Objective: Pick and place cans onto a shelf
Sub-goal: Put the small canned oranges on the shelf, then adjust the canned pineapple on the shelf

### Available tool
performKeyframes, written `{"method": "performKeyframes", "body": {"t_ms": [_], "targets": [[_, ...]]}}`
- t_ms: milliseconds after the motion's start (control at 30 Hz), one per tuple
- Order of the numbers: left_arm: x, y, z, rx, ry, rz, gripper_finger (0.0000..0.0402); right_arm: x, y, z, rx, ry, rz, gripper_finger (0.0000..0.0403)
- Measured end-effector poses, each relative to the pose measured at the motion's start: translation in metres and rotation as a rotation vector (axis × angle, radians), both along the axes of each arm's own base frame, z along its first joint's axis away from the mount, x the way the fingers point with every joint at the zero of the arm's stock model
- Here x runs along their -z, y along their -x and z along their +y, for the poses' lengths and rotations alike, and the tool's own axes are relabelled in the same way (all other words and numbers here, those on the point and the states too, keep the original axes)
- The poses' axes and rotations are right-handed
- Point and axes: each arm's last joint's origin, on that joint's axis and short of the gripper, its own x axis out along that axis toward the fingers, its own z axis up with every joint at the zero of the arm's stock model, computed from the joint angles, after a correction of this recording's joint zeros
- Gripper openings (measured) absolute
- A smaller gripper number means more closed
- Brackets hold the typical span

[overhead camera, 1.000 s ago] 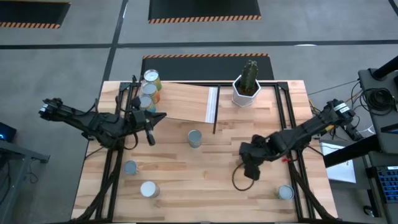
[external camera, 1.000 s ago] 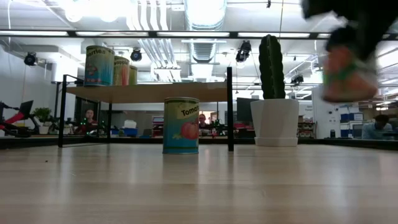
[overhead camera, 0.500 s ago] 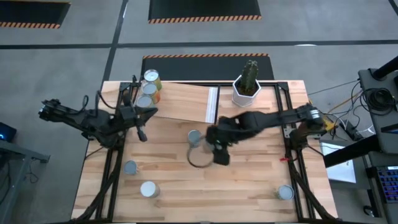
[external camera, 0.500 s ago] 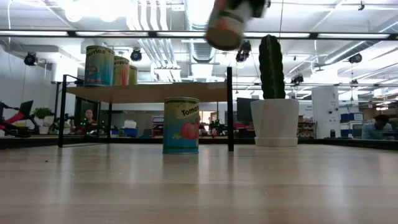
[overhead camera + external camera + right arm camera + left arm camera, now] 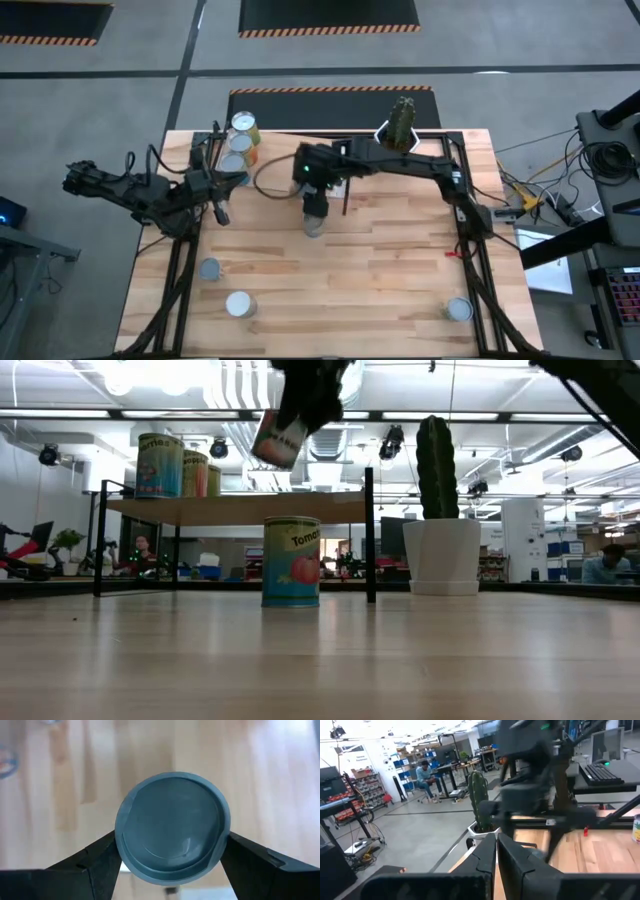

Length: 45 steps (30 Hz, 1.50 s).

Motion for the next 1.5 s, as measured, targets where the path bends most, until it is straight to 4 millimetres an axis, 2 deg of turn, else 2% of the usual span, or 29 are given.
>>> {"method": "performKeyframes", "body": {"t_ms": [133,233,567,867,1267,1500], "targets": [[0.000,0.001,0.000,0.000,-0.008,0.007,0.0000,0.012,-0.006,-0.024,0.005,0.022,0.010,0.0290],[0.000,0.001,0.000,0.000,-0.014,0.010,0.0000,0.018,-0.009,-0.034,-0.003,0.038,0.027,0.0289],[0.000,0.001,0.000,0.000,-0.025,0.015,0.0000,0.029,-0.016,-0.039,-0.058,0.075,0.039,0.0305],[0.000,0.001,0.000,0.000,-0.025,0.015,0.0000,0.034,-0.021,-0.049,-0.039,0.083,0.019,0.0320],[0.001,0.000,0.000,0.000,-0.026,0.018,0.0000,0.016,-0.013,-0.044,-0.053,0.105,-0.018,0.0321],[0.006,-0.009,-0.002,-0.041,-0.012,0.049,0.0000,-0.022,0.010,-0.018,-0.116,0.127,-0.074,0.0302]]}}
